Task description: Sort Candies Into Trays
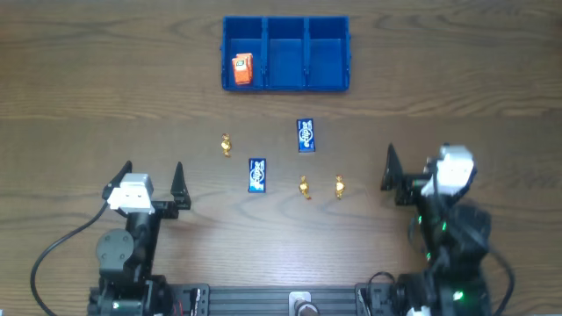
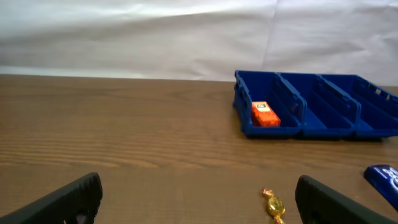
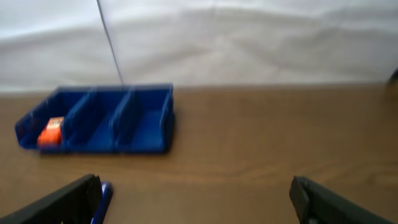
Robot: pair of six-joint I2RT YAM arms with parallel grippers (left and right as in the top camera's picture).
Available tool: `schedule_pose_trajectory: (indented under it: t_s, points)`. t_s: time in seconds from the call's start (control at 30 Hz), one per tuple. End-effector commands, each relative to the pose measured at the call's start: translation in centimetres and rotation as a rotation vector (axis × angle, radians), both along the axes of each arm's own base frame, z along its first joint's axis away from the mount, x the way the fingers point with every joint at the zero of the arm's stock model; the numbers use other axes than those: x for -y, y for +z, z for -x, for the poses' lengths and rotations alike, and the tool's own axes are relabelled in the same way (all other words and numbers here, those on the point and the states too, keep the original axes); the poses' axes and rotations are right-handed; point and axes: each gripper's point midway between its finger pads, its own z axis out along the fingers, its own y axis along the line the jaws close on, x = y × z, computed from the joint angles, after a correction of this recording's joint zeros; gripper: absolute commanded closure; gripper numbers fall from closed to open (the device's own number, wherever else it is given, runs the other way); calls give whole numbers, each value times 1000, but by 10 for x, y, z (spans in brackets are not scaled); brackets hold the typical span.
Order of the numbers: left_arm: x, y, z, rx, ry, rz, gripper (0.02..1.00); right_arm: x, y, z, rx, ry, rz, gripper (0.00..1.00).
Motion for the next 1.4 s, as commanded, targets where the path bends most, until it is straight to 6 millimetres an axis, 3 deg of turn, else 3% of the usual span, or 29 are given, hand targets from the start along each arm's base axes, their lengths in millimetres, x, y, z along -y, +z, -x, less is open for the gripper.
schedule_pose_trajectory:
  t_s: [0.03,0.17,0.3,0.5,0.63,0.87,1.13,1.2,1.23,1.27,1.4]
  points:
    - [2,-15,1,-48,-15,-18,20,-30,19,-31,-189,116,-48,3]
    - [2,-15,1,-48,-15,-18,20,-83,3,-64,-423,213,-68,3]
    - [2,-15,1,-48,-15,-18,20,-160,-27,-79,-673,293,-79,3]
    - [2,-15,1,-48,-15,-18,20,-250,-85,-67,-945,306,-16,3]
    - [2,-15,1,-48,-15,-18,20,-280,-137,-45,-1079,203,9,3]
    - [2,-15,1,-48,-15,-18,20,-290,-204,-19,-1221,82,44,3]
    - [2,-15,1,-48,-15,-18,20,-292,-222,-18,-1239,56,47,1]
    - [2,-15,1,-48,-15,-18,20,-295,-222,-19,-1231,64,43,246]
    - [2,-15,1,-48,-15,-18,20,-296,-223,-19,-1226,66,47,448]
    - [2,-15,1,-48,-15,-18,20,-296,-223,-18,-1224,69,52,507]
    - [2,-15,1,-48,-15,-18,20,-297,-224,-17,-1225,70,59,560]
